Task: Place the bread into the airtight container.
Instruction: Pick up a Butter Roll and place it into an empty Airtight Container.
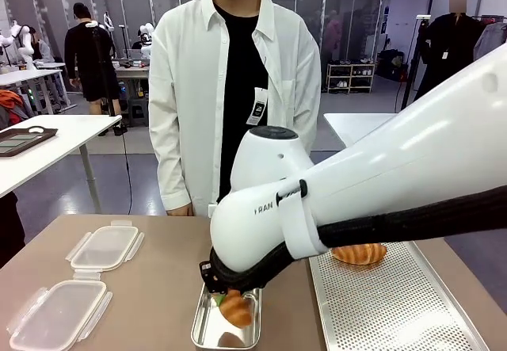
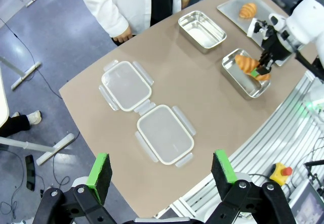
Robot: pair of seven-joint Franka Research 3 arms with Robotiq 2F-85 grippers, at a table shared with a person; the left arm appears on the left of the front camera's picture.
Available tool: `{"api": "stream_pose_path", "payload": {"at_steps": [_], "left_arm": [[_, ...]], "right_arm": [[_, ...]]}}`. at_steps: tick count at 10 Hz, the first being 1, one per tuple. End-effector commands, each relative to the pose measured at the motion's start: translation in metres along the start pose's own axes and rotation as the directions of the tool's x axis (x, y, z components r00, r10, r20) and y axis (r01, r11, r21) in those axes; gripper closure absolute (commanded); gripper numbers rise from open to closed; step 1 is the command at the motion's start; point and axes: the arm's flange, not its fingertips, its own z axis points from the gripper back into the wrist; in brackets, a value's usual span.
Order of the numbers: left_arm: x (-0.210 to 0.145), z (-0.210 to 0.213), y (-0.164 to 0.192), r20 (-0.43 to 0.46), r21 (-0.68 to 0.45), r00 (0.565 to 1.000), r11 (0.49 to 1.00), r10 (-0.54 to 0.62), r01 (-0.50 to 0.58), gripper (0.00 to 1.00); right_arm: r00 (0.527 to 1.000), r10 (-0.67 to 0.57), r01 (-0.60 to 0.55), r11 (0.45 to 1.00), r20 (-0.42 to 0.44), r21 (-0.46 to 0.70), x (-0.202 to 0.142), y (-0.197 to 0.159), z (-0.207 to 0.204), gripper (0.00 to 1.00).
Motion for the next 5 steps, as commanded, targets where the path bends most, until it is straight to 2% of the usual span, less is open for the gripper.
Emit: {"api": "stream_pose_path", "payload": {"at_steps": [1, 3, 4, 5], "left_arm": [[0.001, 0.002, 0.000, 0.001, 0.000, 1.000, 1.000, -0.006, 0.006, 0.00], [0.001, 0.002, 0.000, 0.001, 0.000, 1.000, 1.000, -0.006, 0.006, 0.00], [0.001, 0.002, 0.000, 0.001, 0.000, 1.000, 1.000, -0.006, 0.006, 0.00], [0.001, 0.002, 0.000, 0.001, 0.000, 1.000, 1.000, -0.006, 0.006, 0.00]], "right_arm": [[0.997, -0.075, 0.076, 0.996, 0.036, -0.046, 0.008, 0.020, -0.019, 0.66], [0.993, -0.115, 0.116, 0.989, 0.013, -0.095, 0.010, 0.021, -0.031, 0.66], [0.992, -0.127, 0.127, 0.987, 0.010, -0.095, 0.010, 0.020, -0.035, 0.45], [0.992, -0.127, 0.128, 0.988, 0.018, -0.089, 0.011, 0.022, -0.036, 0.30]]}}
